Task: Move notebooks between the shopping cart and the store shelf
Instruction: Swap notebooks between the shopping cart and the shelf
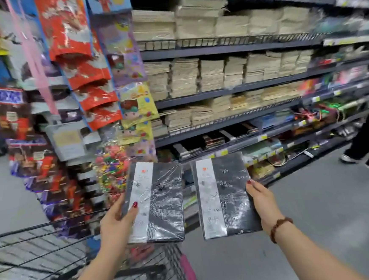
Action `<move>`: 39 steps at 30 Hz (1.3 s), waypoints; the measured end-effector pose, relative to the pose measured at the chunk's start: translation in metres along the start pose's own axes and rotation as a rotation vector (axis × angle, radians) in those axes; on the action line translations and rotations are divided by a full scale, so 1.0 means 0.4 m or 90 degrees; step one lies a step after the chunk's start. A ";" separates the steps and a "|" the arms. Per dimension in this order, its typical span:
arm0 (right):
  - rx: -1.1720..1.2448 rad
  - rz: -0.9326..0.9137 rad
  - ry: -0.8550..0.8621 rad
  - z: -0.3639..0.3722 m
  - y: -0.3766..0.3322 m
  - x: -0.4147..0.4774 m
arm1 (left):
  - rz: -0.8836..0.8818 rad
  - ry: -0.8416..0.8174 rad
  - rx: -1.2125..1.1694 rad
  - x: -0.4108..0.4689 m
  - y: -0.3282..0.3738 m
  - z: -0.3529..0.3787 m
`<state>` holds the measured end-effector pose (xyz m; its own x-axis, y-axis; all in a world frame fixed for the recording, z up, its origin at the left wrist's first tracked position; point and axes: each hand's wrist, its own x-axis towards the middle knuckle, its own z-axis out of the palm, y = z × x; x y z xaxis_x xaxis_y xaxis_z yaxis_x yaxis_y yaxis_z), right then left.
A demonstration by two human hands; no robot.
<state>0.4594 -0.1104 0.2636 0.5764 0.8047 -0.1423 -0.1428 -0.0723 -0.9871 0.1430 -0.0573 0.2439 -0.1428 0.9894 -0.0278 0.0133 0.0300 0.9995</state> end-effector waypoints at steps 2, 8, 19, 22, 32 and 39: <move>0.017 -0.002 -0.006 -0.062 -0.023 0.048 | -0.002 0.000 0.001 -0.017 0.007 0.087; 0.004 0.012 -0.003 -0.183 -0.035 0.197 | -0.020 0.004 -0.012 -0.017 0.010 0.279; -0.014 0.036 -0.023 -0.182 -0.030 0.465 | -0.057 0.033 -0.007 0.186 -0.061 0.454; -0.042 0.047 -0.052 -0.153 -0.026 0.568 | -0.077 0.047 -0.033 0.261 -0.083 0.485; -0.055 0.115 -0.115 -0.034 0.012 0.818 | -0.128 0.126 -0.068 0.405 -0.104 0.564; -0.086 0.200 -0.200 0.036 0.073 0.993 | -0.154 0.213 -0.029 0.469 -0.151 0.643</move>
<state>0.6724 0.2157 0.1794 0.2471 0.8697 -0.4273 -0.1529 -0.4004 -0.9035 0.3700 0.1633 0.1740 -0.4509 0.8530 -0.2628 -0.1026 0.2429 0.9646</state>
